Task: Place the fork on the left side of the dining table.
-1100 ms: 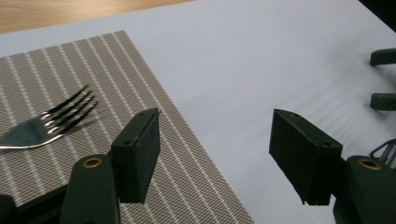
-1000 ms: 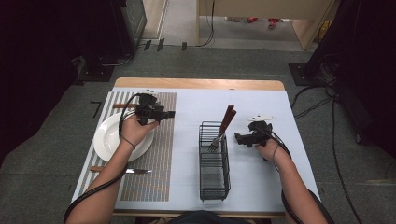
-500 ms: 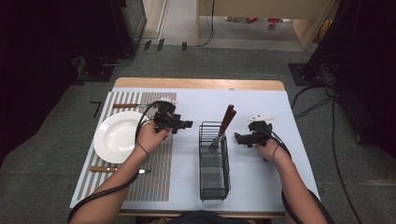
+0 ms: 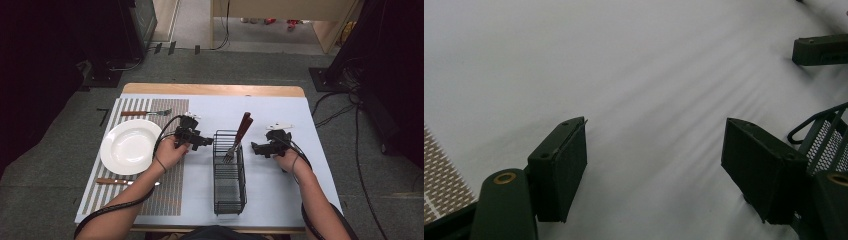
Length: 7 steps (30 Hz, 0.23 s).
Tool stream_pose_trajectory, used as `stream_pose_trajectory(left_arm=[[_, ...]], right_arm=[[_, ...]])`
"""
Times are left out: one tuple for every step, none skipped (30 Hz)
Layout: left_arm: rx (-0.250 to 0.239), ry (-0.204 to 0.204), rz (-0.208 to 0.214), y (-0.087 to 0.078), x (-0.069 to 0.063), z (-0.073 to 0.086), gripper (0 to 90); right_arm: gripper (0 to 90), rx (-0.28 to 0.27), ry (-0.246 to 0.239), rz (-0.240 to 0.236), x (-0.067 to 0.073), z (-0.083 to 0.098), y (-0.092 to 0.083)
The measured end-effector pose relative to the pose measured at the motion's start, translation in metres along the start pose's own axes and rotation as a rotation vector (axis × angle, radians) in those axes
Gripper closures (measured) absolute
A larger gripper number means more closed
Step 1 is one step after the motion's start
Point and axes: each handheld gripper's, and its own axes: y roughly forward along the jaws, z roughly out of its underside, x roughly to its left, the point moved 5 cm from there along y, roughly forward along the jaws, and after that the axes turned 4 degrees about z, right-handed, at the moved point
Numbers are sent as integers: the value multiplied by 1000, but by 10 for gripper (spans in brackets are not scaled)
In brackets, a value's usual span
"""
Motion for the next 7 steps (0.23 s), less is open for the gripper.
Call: stream_pose_trajectory(left_arm=[[-4,5,2,-1,0,0,269],[-7,6,1,-1,0,-1,269],[-10,1,4,-2,0,-1,268],[-14,-3,6,-2,0,-2,268],[-16,-3,6,-3,1,-2,268],[-16,-5,5,-3,1,-2,268],[-16,-5,4,-4,1,-2,268]], right_arm=[[0,0,-1,0,0,0,0],[0,-1,-1,0,0,0,0],[0,-1,-1,0,0,0,0],[0,-1,-1,0,0,0,0],[0,-1,-1,0,0,0,0],[0,-1,-1,0,0,0,0],[0,-1,-1,0,0,0,0]])
